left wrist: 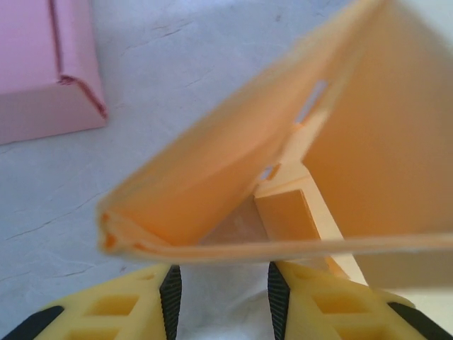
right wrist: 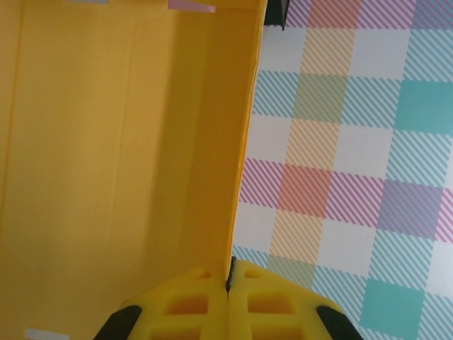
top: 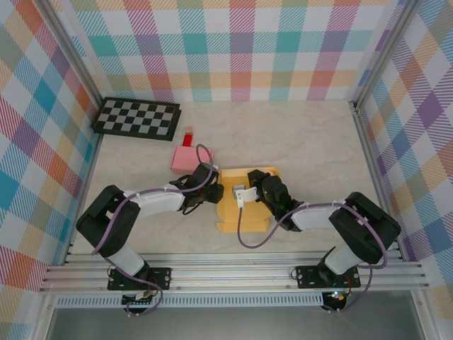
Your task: Fold the paper box
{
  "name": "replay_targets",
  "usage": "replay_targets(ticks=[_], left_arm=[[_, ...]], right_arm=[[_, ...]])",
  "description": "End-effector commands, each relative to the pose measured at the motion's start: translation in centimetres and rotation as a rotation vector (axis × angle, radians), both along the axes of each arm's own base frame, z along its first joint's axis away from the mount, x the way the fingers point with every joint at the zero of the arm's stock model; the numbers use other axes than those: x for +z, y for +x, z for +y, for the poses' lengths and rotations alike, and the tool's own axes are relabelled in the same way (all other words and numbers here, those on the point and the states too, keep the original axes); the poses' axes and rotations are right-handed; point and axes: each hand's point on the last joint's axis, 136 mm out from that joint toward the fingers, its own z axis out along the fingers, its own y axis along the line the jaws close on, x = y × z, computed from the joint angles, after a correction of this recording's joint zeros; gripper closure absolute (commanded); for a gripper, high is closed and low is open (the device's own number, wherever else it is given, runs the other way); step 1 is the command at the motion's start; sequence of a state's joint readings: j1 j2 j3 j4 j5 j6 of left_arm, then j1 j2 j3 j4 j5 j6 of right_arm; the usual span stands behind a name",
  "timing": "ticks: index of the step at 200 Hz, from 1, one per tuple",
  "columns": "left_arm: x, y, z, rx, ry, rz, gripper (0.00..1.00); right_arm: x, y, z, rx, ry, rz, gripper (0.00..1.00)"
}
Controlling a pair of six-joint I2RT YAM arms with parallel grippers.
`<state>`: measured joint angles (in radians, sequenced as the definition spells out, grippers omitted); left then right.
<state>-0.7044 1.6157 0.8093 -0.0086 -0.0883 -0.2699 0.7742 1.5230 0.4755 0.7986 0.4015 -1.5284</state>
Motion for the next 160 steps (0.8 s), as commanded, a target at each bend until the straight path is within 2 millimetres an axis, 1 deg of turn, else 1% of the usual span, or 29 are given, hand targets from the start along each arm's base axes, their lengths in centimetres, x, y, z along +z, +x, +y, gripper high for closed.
replay_targets(ticks=[1, 14, 32, 48, 53, 57, 66, 82, 104, 110, 120, 127, 141, 150, 160], left_arm=[[2.9, -0.3, -3.8, -0.123, -0.098, -0.095, 0.61], [3.5, -0.3, -3.5, -0.111, -0.088, -0.115, 0.62], [3.9, 0.3, -1.8, -0.061, -0.01, -0.155, 0.64], [4.2, 0.7, -1.1, -0.072, 0.047, -0.193, 0.65], [4.3, 0.7, -1.1, -0.082, 0.057, -0.204, 0.66], [4.4, 0.8, -1.0, -0.088, 0.065, -0.211, 0.66], [4.5, 0.9, -0.7, -0.09, 0.088, -0.23, 0.66], [4.6, 1.2, -0.1, -0.08, 0.114, -0.271, 0.66], [4.5, 1.1, -0.4, -0.113, 0.108, -0.292, 0.66], [4.6, 1.0, -0.8, -0.129, 0.093, -0.294, 0.66], [4.8, 0.6, -1.6, -0.173, 0.055, -0.295, 0.65], [5.1, 0.3, -2.1, -0.202, 0.024, -0.3, 0.64], [5.9, -0.3, -2.6, -0.251, -0.009, -0.308, 0.6], [6.4, -0.5, -2.1, -0.251, -0.009, -0.315, 0.59], [6.9, -0.3, -1.0, -0.223, -0.011, -0.316, 0.57]], right_arm=[[-1.7, -0.7, 0.3, 0.007, -0.018, 0.083, 1.0], [-1.5, -0.2, 0.3, -0.017, -0.008, 0.068, 1.0], [-1.0, 0.1, 0.2, -0.035, 0.012, 0.059, 1.0], [-0.6, -0.2, 0.3, -0.027, 0.034, 0.083, 1.0], [-0.5, -0.4, 0.4, -0.025, 0.047, 0.108, 0.97], [-0.9, -0.8, 0.3, -0.024, 0.04, 0.146, 0.94], [-0.4, -1.3, 0.4, -0.022, 0.074, 0.193, 0.92], [0.7, -2.0, -0.1, -0.032, 0.154, 0.258, 0.83], [1.7, -2.7, -1.2, -0.061, 0.236, 0.352, 0.81], [1.8, -3.0, -1.3, -0.055, 0.25, 0.377, 0.83], [2.0, -3.3, -1.5, -0.05, 0.254, 0.399, 0.92], [1.9, -3.3, -1.7, -0.051, 0.239, 0.394, 1.0], [1.5, -3.0, -2.0, -0.054, 0.206, 0.36, 1.0], [1.3, -2.5, -2.2, -0.057, 0.181, 0.33, 1.0], [1.3, -2.0, -2.3, -0.069, 0.167, 0.331, 1.0]])
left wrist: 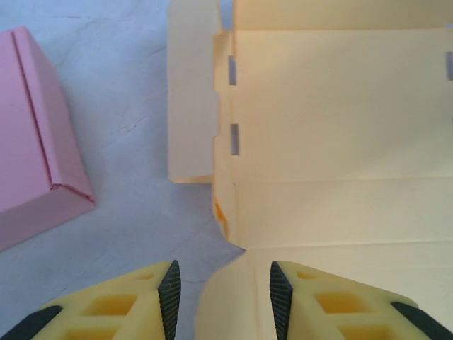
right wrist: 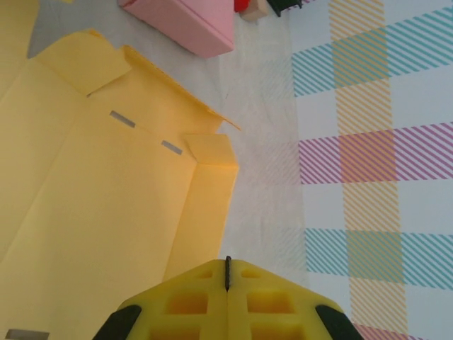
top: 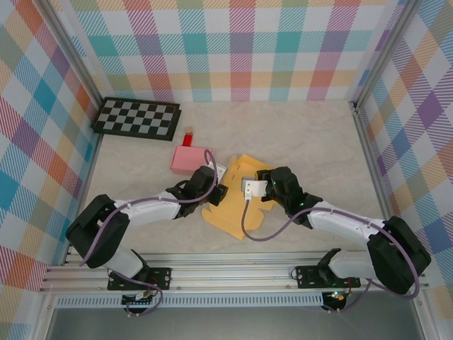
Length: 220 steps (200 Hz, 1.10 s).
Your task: Fold the paper box
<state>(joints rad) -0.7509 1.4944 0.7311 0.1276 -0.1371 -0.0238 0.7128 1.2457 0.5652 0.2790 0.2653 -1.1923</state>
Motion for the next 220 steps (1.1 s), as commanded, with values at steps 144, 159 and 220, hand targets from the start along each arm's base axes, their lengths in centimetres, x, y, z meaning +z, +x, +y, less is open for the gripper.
replay_targets(ticks=[144, 159, 220], left_arm=[[6.8, 1.0, 4.6, 0.167, -0.185, -0.07, 0.51], [6.7, 1.3, 4.6, 0.176, -0.186, -0.066, 0.51], [5.7, 1.1, 3.8, 0.154, -0.201, -0.023, 0.51]], right_arm=[[15.0, 3.0, -8.7, -1.267, 1.317, 0.812, 0.08], [12.8, 2.5, -8.6, -1.476, 1.494, 0.914, 0.03], [4.0, 0.2, -7.8, -2.315, 1.825, 0.996, 0.11]])
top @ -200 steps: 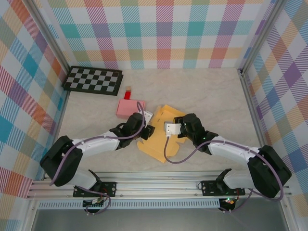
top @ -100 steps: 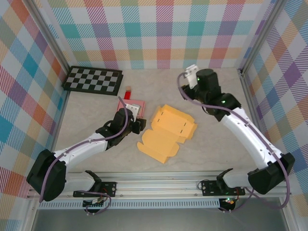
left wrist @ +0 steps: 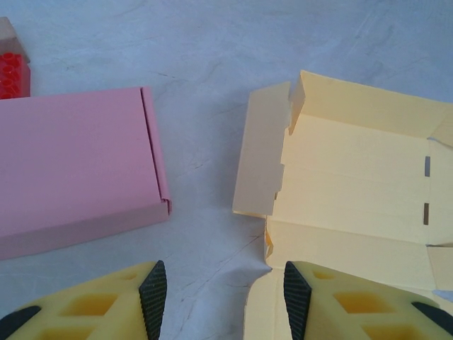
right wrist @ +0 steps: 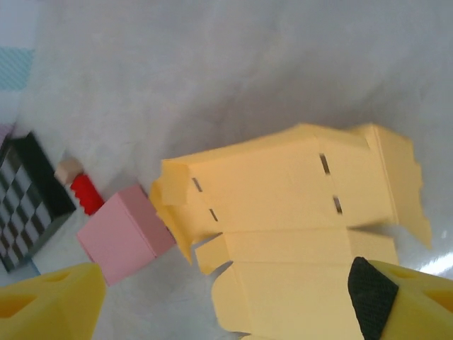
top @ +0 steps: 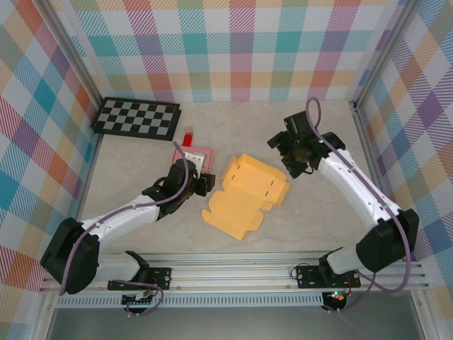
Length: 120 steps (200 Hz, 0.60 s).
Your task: Fold the paper box
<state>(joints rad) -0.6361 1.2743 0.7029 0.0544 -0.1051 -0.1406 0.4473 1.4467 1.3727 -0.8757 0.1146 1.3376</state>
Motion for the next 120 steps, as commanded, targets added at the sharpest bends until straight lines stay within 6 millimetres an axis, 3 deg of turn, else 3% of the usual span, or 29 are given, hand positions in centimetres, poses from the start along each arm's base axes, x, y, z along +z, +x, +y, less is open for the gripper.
replay_targets(ticks=[1, 32, 58, 120], left_arm=[[0.1, 0.1, -0.6, -0.008, -0.032, 0.005, 0.51], [-0.5, 0.0, -0.9, -0.019, -0.04, 0.028, 0.51], [-0.7, -0.1, -1.1, -0.028, -0.042, 0.035, 0.51], [-1.0, -0.5, -1.3, -0.045, -0.049, 0.044, 0.51]], right_arm=[[-2.4, -2.0, -0.6, -0.399, 0.105, 0.222, 0.11], [-4.5, -1.1, -0.6, -0.597, 0.102, 0.314, 0.15], [-6.7, 0.0, 0.7, -0.654, 0.099, 0.398, 0.17], [-9.5, 3.6, 1.9, -0.751, 0.065, 0.482, 0.19]])
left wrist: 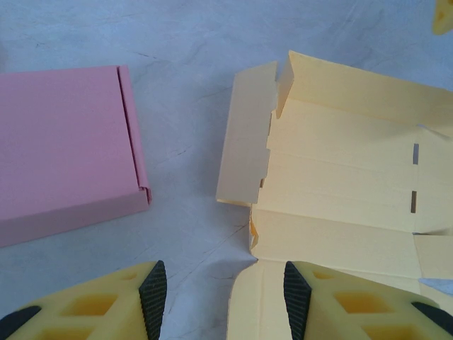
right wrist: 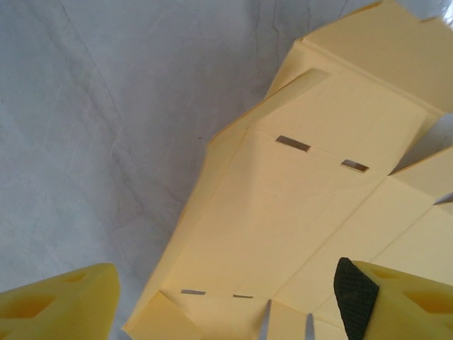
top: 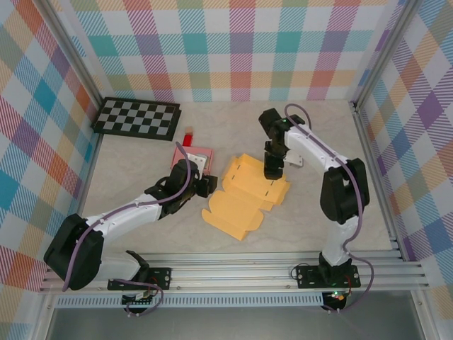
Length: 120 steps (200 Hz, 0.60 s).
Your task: Fold the paper box
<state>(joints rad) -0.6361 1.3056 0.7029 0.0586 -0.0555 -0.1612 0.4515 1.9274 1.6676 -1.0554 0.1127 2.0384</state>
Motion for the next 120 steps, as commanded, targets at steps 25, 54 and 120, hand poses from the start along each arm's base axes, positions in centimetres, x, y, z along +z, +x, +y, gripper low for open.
replay_targets(ticks=[25, 54, 120], left_arm=[[0.0, -0.5, -0.5, -0.024, -0.036, 0.0, 0.51], [-0.3, -0.7, -0.5, -0.029, -0.041, 0.007, 0.51], [-1.1, -0.7, -0.8, -0.038, -0.045, 0.027, 0.51]], right_arm=[[-1.7, 0.0, -0.3, -0.129, 0.003, 0.117, 0.23], [-2.8, -0.2, -0.9, -0.168, -0.001, 0.148, 0.28], [-5.3, -0.5, -1.8, -0.205, 0.023, 0.186, 0.37]])
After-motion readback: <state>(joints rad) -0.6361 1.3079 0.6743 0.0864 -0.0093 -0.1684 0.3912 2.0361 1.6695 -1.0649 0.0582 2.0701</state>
